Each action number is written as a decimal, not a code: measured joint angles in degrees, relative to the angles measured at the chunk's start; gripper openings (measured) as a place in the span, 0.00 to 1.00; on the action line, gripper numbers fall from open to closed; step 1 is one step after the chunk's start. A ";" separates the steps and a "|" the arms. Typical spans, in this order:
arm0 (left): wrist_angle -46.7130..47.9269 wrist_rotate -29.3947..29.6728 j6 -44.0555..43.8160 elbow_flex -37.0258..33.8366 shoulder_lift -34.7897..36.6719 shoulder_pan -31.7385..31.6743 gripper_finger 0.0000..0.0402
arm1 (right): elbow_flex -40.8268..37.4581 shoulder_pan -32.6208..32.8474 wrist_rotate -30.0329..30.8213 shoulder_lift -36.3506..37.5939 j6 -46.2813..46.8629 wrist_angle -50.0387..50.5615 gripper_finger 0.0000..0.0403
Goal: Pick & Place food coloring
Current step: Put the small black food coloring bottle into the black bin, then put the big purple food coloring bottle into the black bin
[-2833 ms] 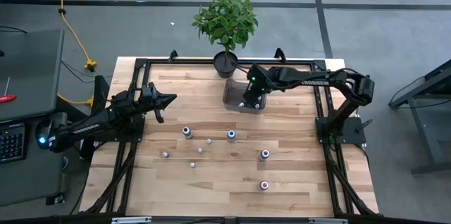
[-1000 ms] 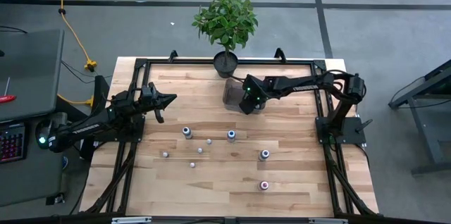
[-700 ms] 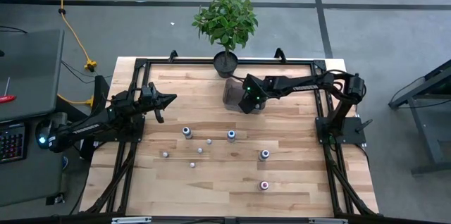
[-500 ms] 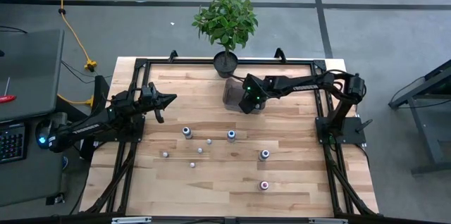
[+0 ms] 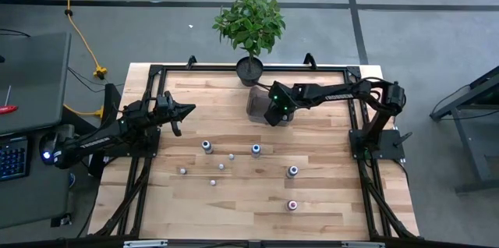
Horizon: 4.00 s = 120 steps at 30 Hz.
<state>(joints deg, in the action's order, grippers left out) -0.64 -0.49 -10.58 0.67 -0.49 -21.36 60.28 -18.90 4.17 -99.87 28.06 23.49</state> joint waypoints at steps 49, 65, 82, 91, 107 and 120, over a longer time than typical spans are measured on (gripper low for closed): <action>-0.01 0.00 0.01 0.00 0.00 -0.01 0.00 | 1.68 4.45 -0.12 41.24 -11.06 23.28 0.19; -0.01 0.00 -0.01 0.00 -0.02 0.01 0.00 | -24.96 4.23 -10.80 67.49 -9.15 12.69 0.01; -0.01 0.00 -0.01 0.00 -0.02 0.00 0.00 | -45.12 8.82 -15.48 84.16 -10.07 -15.58 0.00; -0.01 0.00 -0.01 0.00 -0.02 0.01 0.00 | -53.04 9.70 -16.64 86.88 -7.21 -25.40 0.00; 0.00 0.00 0.01 0.00 -0.02 0.00 0.00 | -57.67 11.77 -17.98 94.42 -4.46 -29.03 0.00; -0.01 0.00 -0.01 0.00 0.00 -0.01 0.00 | -59.71 9.63 -15.75 93.77 -7.50 -26.50 0.00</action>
<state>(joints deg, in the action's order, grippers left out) -0.64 -0.49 -10.59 0.67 -0.49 -21.37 0.58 -9.27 -11.58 -6.10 20.56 -3.01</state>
